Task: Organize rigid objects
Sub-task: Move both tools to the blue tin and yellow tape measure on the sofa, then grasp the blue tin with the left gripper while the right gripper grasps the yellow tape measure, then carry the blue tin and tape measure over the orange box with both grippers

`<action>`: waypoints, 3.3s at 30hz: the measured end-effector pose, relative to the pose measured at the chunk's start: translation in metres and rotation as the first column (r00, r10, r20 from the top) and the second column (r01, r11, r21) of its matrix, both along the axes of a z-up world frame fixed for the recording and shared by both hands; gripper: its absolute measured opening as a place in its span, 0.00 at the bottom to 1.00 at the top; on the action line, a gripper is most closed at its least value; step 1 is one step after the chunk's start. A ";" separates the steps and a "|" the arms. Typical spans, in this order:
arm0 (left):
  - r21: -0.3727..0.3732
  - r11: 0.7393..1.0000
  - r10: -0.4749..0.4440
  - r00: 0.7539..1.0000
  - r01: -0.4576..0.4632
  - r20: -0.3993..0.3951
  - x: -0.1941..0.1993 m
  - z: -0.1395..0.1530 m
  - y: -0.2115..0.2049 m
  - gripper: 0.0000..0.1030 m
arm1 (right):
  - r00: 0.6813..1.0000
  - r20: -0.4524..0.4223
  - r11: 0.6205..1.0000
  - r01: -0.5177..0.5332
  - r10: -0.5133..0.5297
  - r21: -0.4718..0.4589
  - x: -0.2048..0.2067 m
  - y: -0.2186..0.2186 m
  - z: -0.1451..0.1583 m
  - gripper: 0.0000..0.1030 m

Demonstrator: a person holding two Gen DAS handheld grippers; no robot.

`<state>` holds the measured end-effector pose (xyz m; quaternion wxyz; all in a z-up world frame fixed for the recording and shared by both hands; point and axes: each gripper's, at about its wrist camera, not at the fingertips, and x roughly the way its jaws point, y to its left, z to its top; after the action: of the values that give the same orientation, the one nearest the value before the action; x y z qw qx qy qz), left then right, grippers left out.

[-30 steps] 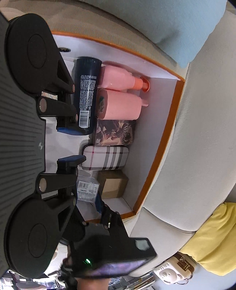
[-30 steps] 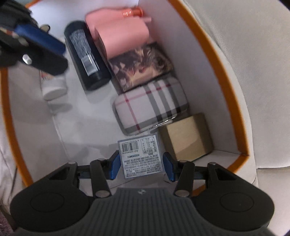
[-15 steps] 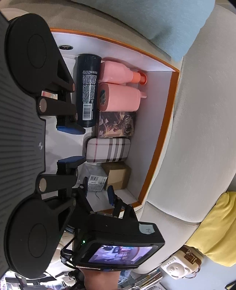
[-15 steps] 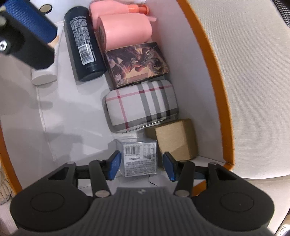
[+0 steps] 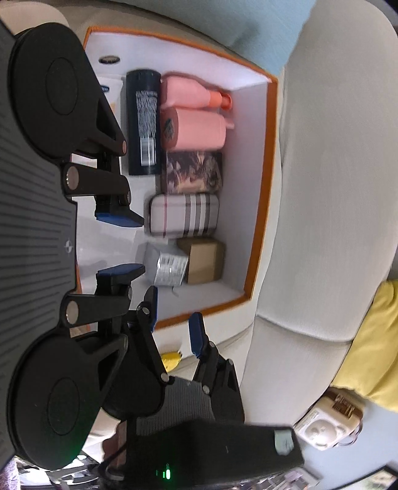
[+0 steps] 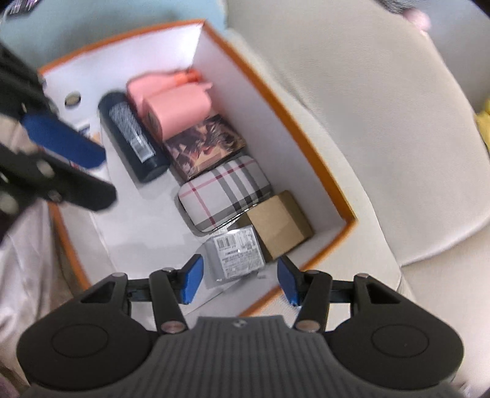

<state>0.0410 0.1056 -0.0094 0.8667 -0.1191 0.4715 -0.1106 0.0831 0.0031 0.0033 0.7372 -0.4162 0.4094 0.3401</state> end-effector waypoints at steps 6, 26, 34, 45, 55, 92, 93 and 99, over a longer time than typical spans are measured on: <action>0.026 0.997 -0.077 0.997 0.077 0.024 -0.002 0.006 -0.038 0.31 | 0.983 0.026 0.965 0.175 -0.183 0.194 -0.016 -0.043 0.023 0.53; 0.111 0.967 -0.236 0.970 0.229 0.059 0.017 0.003 -0.125 0.31 | 0.761 -0.125 0.668 0.625 -0.636 0.404 -0.014 -0.189 0.005 0.57; 0.180 0.927 -0.339 0.940 0.328 0.033 0.041 -0.007 -0.155 0.31 | 0.699 -0.212 0.584 0.697 -0.683 0.417 0.013 -0.218 -0.013 0.57; 0.355 0.785 -0.521 0.851 0.508 -0.066 0.093 -0.033 -0.203 0.50 | 0.527 -0.333 0.417 0.839 -0.782 0.350 0.075 -0.263 -0.054 0.57; 0.477 0.573 -0.620 0.733 0.666 -0.280 0.150 -0.074 -0.229 0.66 | 0.426 -0.450 0.319 0.900 -0.785 0.296 0.122 -0.273 -0.093 0.63; 0.406 0.516 -0.534 0.654 0.754 -0.537 0.180 -0.112 -0.232 0.52 | 0.418 -0.517 0.241 0.895 -0.746 0.376 0.133 -0.296 -0.110 0.50; 0.405 0.535 -0.529 0.668 0.741 -0.524 0.179 -0.109 -0.230 0.52 | 0.419 -0.518 0.240 0.894 -0.746 0.377 0.134 -0.296 -0.110 0.50; 0.377 0.680 -0.493 0.773 0.629 -0.400 0.161 -0.082 -0.213 0.51 | 0.421 -0.512 0.241 0.892 -0.749 0.381 0.129 -0.289 -0.114 0.50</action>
<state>0.2021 -0.1072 -0.0917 0.7185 0.2429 0.6087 -0.2328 0.2121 -0.2862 -0.1107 0.8412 0.1650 0.5121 0.0550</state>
